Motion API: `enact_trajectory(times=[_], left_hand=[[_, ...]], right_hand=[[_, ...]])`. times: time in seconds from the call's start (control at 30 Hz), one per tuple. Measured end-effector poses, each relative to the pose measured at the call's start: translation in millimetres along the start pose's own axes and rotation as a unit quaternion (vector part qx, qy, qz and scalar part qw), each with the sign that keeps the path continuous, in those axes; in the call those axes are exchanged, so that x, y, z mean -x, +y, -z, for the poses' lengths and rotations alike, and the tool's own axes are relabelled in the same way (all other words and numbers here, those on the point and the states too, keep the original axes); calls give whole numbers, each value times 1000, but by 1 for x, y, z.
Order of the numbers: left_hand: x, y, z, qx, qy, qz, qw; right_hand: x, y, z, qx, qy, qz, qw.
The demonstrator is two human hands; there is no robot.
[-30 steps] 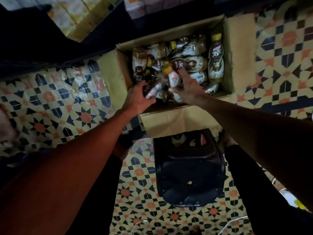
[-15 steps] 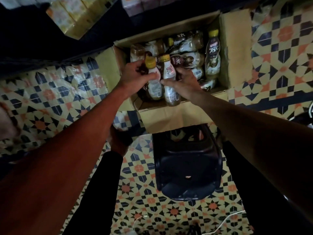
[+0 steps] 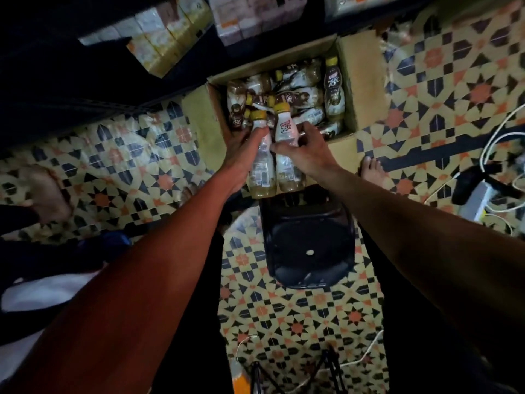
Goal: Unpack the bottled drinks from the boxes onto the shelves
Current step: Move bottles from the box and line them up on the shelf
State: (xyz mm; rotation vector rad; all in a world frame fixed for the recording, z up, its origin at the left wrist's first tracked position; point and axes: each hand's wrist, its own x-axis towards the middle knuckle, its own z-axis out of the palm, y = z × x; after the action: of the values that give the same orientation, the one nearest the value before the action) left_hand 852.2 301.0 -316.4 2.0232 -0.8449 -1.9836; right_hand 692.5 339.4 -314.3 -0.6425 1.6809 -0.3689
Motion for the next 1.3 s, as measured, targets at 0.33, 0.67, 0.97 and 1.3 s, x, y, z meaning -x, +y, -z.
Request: enact_trajectory(times=[0.33,0.67,0.97,1.3], left_hand=[[167,90,14,6,23,-36,999],[322,181,36,63,57,-128,988],[374,253,71,86,60,-232,967],[449,349,98,71,57,-376,922]], right_hand=[[152,-103,36,-13,7,59,998],[284,-230,68,0,9,126,992],[338,-320,90,51,19,270,961],[377,-414,115,54,23,409,911]])
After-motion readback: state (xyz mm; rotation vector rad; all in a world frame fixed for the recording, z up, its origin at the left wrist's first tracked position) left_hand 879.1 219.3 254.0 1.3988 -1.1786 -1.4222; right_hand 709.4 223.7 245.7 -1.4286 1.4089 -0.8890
